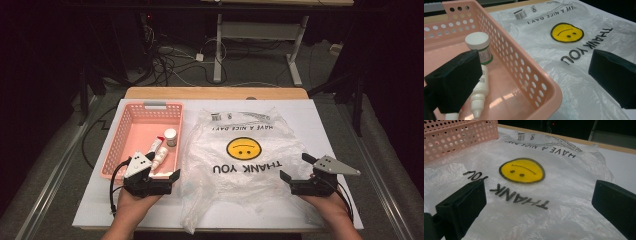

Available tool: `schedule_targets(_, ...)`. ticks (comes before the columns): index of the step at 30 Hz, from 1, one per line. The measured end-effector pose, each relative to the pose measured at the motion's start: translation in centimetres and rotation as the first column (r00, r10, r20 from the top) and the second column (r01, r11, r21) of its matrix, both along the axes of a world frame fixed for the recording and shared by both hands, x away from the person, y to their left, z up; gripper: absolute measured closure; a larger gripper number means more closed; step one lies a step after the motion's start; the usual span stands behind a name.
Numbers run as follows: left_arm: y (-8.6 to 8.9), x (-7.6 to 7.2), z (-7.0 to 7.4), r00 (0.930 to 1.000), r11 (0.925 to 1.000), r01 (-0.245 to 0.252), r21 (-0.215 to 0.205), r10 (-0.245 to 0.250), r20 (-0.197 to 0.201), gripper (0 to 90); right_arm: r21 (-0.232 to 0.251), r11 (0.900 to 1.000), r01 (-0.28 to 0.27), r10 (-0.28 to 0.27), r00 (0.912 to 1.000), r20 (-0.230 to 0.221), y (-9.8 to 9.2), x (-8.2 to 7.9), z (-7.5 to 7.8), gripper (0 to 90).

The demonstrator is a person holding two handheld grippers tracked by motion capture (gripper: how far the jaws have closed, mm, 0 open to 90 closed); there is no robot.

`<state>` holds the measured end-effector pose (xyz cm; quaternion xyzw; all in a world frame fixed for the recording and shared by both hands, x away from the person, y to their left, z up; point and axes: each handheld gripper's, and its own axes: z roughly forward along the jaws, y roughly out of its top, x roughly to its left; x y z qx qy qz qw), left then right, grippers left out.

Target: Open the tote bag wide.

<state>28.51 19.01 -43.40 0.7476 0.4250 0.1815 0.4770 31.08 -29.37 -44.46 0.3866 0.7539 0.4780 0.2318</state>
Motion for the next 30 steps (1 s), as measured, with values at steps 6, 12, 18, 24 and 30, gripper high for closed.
schedule_targets(6, -0.1, -0.1, -0.1, 0.9999, 0.9998, 0.016, 0.01, -0.016, -0.002, 0.0, 0.002, 1.0, 0.008, -0.008, 0.9999, 0.011, 0.1, -0.2, 0.1, 0.1)
schedule_targets(12, -0.2, -0.2, 0.1, 0.9998, 0.9998, 0.019, 0.009, -0.019, 0.011, 0.0, -0.012, 1.0, 0.0, 0.0, 0.9999, 0.012, 0.4, -0.2, 0.2, 0.1)
schedule_targets(18, -0.4, 0.0, 0.0, 0.9996, 0.9995, 0.028, 0.015, -0.028, 0.002, 0.0, -0.022, 0.999, 0.028, -0.028, 0.9995, 0.011, -0.5, -0.2, 0.3, 0.2)
schedule_targets(24, -0.3, 0.0, -0.1, 0.9998, 0.9996, 0.021, 0.018, -0.021, 0.0, 0.0, -0.015, 0.998, 0.068, -0.067, 0.9977, 0.005, -1.9, 0.2, 0.4, 0.9)
schedule_targets(30, -0.2, 0.0, -0.1, 0.9998, 0.9997, 0.018, 0.014, -0.018, 0.0, 0.0, -0.021, 0.994, 0.111, -0.112, 0.9935, -0.022, -3.3, 0.9, -0.1, 0.8)
